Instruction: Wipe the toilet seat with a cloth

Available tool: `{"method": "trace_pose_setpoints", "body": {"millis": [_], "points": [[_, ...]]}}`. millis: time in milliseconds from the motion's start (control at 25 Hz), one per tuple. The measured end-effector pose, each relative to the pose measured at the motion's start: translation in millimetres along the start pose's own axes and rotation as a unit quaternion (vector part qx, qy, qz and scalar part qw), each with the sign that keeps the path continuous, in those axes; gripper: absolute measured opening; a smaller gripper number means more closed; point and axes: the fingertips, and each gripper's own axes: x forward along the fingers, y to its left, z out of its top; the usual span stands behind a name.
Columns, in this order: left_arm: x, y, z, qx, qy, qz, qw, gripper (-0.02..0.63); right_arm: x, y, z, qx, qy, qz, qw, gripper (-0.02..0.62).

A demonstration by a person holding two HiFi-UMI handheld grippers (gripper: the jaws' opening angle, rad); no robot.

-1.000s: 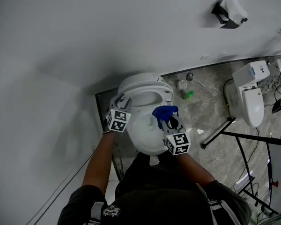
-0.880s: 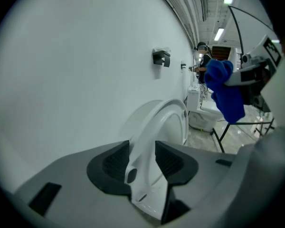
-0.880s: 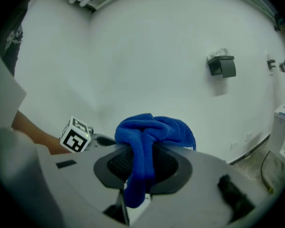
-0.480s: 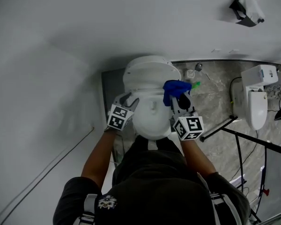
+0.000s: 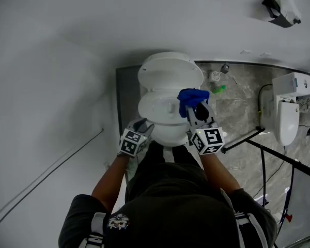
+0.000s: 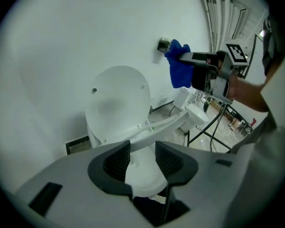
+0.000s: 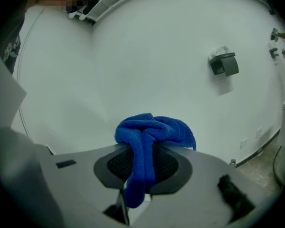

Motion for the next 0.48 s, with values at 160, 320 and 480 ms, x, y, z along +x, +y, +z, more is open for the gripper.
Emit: {"method": "trace_pose_setpoints", "body": {"millis": [160, 320, 480], "points": [[2, -15, -35, 0.006, 0.039, -0.004, 0.9992, 0.167, -1, 5, -20, 0.001, 0.025, 0.027, 0.999, 0.084], [13, -32, -82, 0.017, 0.089, -0.009, 0.9958, 0.169, -7, 11, -54, 0.002, 0.064, 0.053, 0.997, 0.084], [21, -37, -123, -0.021, 0.116, -0.022, 0.9928, 0.169, -7, 19, -87, -0.002, 0.096, 0.065, 0.993, 0.084]]}}
